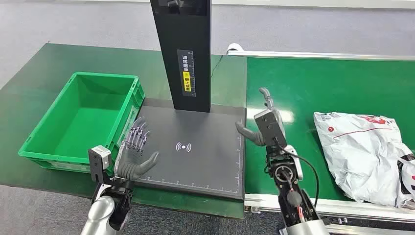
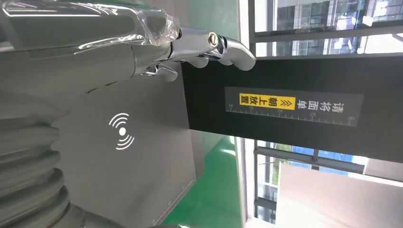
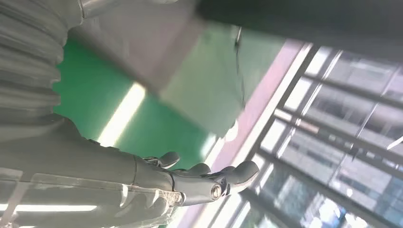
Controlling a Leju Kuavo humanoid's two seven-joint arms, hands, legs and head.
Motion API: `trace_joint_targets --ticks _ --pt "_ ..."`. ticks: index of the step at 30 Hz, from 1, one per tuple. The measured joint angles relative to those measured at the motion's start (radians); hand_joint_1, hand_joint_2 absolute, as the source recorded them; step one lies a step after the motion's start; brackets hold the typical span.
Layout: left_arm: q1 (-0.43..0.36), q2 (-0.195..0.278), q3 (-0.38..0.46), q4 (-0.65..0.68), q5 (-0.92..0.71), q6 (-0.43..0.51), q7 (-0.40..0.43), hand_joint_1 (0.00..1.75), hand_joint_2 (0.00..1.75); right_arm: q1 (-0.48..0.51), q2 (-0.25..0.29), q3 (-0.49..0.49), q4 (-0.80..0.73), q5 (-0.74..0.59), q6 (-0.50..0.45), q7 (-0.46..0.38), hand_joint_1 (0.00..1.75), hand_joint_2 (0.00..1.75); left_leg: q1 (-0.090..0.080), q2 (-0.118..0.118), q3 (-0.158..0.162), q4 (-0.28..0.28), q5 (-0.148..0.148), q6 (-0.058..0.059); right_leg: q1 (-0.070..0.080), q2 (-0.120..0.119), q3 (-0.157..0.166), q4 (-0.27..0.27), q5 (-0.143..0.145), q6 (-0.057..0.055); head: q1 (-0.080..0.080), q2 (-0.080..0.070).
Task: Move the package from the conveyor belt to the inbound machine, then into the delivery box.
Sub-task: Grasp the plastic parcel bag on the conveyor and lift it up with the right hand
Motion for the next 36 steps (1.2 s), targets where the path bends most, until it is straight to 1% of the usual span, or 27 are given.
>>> trace_joint_targets --ticks 2,6,12,19,23,26,31,33,35,36 --pt "-0.003 0.0 0.0 0.003 0.0 -0.004 0.0 0.0 1.75 -0.027 -0.012 -0.01 0.024 0.008 -0.003 0.001 0.0 1.75 0.0 0.0 0.0 0.0 0.0 0.0 0.0 0.0 0.0 0.0 0.0 0.0 0.0 0.0" --pt "-0.017 0.001 0.0 0.015 0.01 -0.026 -0.005 0.0 1.75 -0.13 -0.063 -0.045 0.132 0.051 -0.022 0.021 0.0 1.75 0.0 0.0 0.0 0.0 0.0 0.0 0.0 0.0 0.0 0.0 0.0 0.0 0.0 0.0" --pt "-0.034 0.006 0.0 0.029 0.014 -0.034 -0.006 0.0 1.75 -0.261 -0.15 -0.079 0.294 0.15 -0.084 0.154 0.0 1.75 0.0 -0.001 -0.001 0.0 0.0 0.0 0.0 0.0 0.0 0.0 0.0 0.0 0.0 0.0" --pt "-0.041 0.013 0.003 0.051 0.008 -0.031 -0.006 0.0 1.75 -0.338 -0.246 -0.099 0.433 0.28 -0.155 0.313 0.0 1.75 0.0 -0.002 -0.001 0.0 0.0 0.0 0.0 -0.001 -0.001 0.0 0.0 0.0 0.0 0.0" --pt "-0.041 0.014 0.004 0.056 0.0 -0.028 -0.006 0.0 1.75 -0.335 -0.284 -0.103 0.471 0.347 -0.186 0.391 0.0 1.75 0.0 -0.003 -0.002 0.0 0.0 0.0 0.0 -0.001 -0.001 0.0 0.0 0.0 0.0 0.0" --pt "-0.041 0.014 0.004 0.056 -0.006 -0.022 -0.006 0.0 1.75 -0.314 -0.3 -0.105 0.483 0.403 -0.189 0.433 0.0 1.75 0.0 -0.002 -0.002 0.0 0.0 0.0 0.0 -0.001 -0.001 0.0 0.0 0.0 0.0 0.0" --pt "-0.041 0.014 0.004 0.056 -0.006 -0.02 -0.006 0.0 1.75 -0.303 -0.304 -0.105 0.486 0.423 -0.181 0.448 0.0 1.75 0.0 -0.002 -0.002 0.0 0.0 0.0 0.0 -0.001 -0.001 0.0 0.0 0.0 -0.001 0.0" --pt "-0.033 0.015 0.011 0.055 -0.007 -0.016 -0.006 0.0 1.75 -0.233 -0.303 -0.114 0.466 0.477 -0.148 0.454 0.0 1.75 0.0 -0.003 -0.002 0.0 0.0 0.0 0.0 -0.001 -0.001 0.0 0.0 0.0 -0.001 0.0" --pt "-0.019 0.016 0.021 0.051 -0.008 -0.01 -0.005 0.0 1.75 -0.141 -0.3 -0.128 0.424 0.549 -0.096 0.46 0.0 1.75 0.0 -0.003 -0.003 0.0 0.0 0.0 0.0 -0.001 -0.001 0.0 0.0 0.0 -0.001 0.0" --pt "-0.014 0.016 0.024 0.048 -0.01 -0.009 -0.005 0.0 1.75 -0.119 -0.297 -0.132 0.404 0.567 -0.078 0.461 0.0 1.75 0.0 -0.003 -0.003 0.0 0.0 0.0 0.0 -0.001 -0.001 0.0 0.0 0.0 -0.001 0.0"
